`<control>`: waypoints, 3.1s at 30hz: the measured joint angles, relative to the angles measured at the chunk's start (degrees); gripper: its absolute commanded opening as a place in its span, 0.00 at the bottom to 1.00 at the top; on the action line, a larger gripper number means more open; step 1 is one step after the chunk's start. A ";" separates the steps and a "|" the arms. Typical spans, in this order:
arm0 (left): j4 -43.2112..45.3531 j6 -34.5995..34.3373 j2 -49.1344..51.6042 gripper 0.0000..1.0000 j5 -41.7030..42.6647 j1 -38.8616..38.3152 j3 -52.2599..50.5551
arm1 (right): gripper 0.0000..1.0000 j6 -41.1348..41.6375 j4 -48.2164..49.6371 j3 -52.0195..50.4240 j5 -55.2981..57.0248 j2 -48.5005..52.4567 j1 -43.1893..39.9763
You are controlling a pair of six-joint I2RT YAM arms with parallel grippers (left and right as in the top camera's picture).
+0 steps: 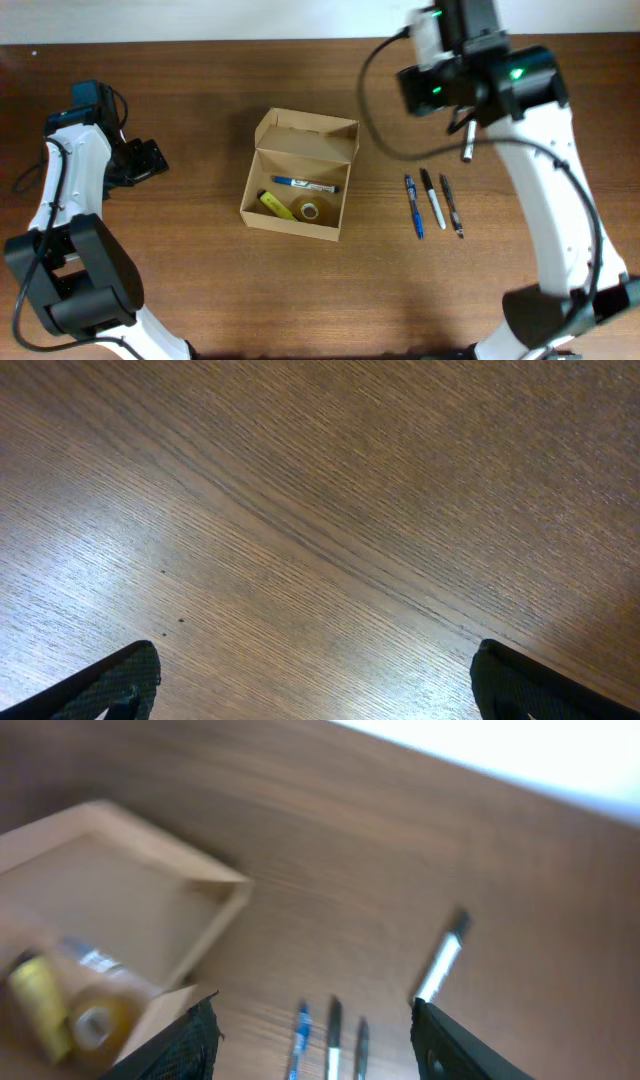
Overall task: Pack container
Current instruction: 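Place the blue marker into the box and release it, then grasp the black whiteboard marker with the right gripper, then place the black marker into the box and release it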
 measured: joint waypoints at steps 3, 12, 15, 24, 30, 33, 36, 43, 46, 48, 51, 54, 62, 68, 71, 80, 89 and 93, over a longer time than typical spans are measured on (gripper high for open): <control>0.00 0.00 0.00 1.00 0.00 0.00 0.00 | 0.59 3.87 1.03 -3.10 -0.61 4.68 -5.42; 0.00 0.00 0.00 1.00 0.00 0.00 0.00 | 0.56 7.72 3.67 -7.30 -6.34 23.98 -14.27; 0.00 0.00 0.00 1.00 0.00 0.00 0.00 | 0.55 7.91 4.50 -7.30 -6.80 26.73 -15.65; 0.00 0.02 0.00 1.00 0.00 0.00 0.00 | 0.55 7.98 7.48 -7.30 -7.04 28.59 -19.30; 0.00 0.02 0.00 1.00 0.00 0.00 0.00 | 0.49 8.00 7.93 -7.28 -7.02 29.00 -20.72; 0.00 0.00 0.00 1.00 0.00 0.00 0.00 | 0.37 7.96 7.91 -7.28 -7.02 30.49 -20.76; 0.00 0.00 0.00 1.00 0.00 0.00 0.00 | 0.18 8.00 7.89 -7.17 -6.78 31.95 -20.76; 0.00 0.00 0.00 1.00 -0.02 0.00 0.00 | 0.04 8.59 8.07 -7.08 -6.88 31.98 -20.79; 0.00 0.00 0.00 1.00 0.00 0.00 0.00 | 0.04 8.59 6.62 -6.60 -8.26 31.98 -20.76; 0.00 0.00 0.00 1.00 0.00 0.00 0.00 | 0.04 8.55 4.11 -5.27 -10.12 31.98 -20.59; 0.00 0.00 0.00 1.00 0.00 0.00 0.00 | 0.04 8.28 0.22 -0.94 -12.28 31.80 -19.82; 0.00 0.00 0.00 1.00 0.02 0.00 0.00 | 0.04 5.97 -4.70 6.27 -13.35 30.45 -17.59; 0.00 0.00 0.00 1.00 0.00 0.00 0.00 | 0.04 -10.01 -15.76 26.62 -14.23 17.73 -0.83; 0.00 0.00 0.00 1.00 -0.02 0.00 0.00 | 0.04 -23.80 -21.29 28.52 -14.84 13.20 14.91; 0.00 0.00 0.00 1.00 -0.02 0.00 0.00 | 0.04 -28.85 -21.09 24.39 -14.32 14.93 19.41; 0.02 0.02 0.00 1.00 -0.02 0.00 0.00 | 0.04 -34.12 -6.27 3.58 -12.35 20.33 25.51; 0.00 0.00 0.00 1.00 -0.02 0.00 0.00 | 0.04 -33.14 5.70 -12.57 -11.74 20.46 25.68; 0.00 0.00 0.00 1.00 -0.02 0.00 0.00 | 0.14 -32.06 7.48 -15.98 -11.72 20.46 25.68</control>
